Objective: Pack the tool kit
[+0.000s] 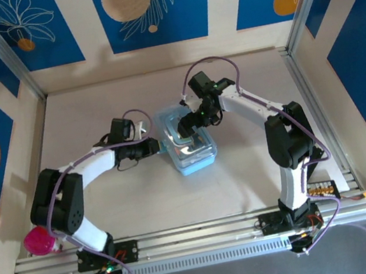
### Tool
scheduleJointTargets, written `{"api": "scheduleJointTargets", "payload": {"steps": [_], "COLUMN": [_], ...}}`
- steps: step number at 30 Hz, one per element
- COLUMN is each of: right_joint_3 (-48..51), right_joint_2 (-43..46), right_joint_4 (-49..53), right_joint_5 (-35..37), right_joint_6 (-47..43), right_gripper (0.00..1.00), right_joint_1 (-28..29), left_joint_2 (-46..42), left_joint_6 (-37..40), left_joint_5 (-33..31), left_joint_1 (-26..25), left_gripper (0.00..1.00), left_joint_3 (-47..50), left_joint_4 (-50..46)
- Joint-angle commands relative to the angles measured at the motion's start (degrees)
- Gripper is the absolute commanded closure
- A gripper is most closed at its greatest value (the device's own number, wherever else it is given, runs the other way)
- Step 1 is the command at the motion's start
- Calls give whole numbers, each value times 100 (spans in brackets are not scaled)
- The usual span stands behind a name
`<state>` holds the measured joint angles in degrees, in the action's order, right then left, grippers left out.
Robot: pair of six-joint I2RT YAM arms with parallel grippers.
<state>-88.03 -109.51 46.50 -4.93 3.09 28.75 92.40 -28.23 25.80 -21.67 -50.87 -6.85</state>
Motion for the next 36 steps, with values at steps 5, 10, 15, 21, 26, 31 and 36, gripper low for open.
{"api": "scheduleJointTargets", "payload": {"steps": [5, 10, 15, 21, 26, 31, 36], "right_joint_3": [605, 594, 586, 572, 583, 611, 611], "right_joint_2": [-1129, -1142, -1164, -1186, -1186, -1186, -1186], "right_joint_4": [612, 617, 632, 650, 653, 648, 656], "right_joint_5": [1, -23, -47, -65, -71, -82, -95], "right_joint_6": [29, 16, 7, -15, -15, -22, -20], "right_gripper": [7, 7, 7, 7, 7, 7, 7], "right_joint_1": [360, 359, 360, 367, 363, 372, 368], "left_joint_2": [-196, -218, -282, -303, -206, -153, -121], "left_joint_6": [195, 152, 64, -54, -223, -336, -432], "left_joint_5": [92, 159, 240, 345, 466, 516, 528], "left_joint_1": [-41, -44, -48, -52, -48, -66, -91], "left_gripper": [66, 62, 62, 61, 62, 62, 62], "left_joint_3": [-201, -162, -107, -83, -19, 59, 146], "left_joint_4": [-89, 75, 300, 545, 867, 1077, 1258]}}
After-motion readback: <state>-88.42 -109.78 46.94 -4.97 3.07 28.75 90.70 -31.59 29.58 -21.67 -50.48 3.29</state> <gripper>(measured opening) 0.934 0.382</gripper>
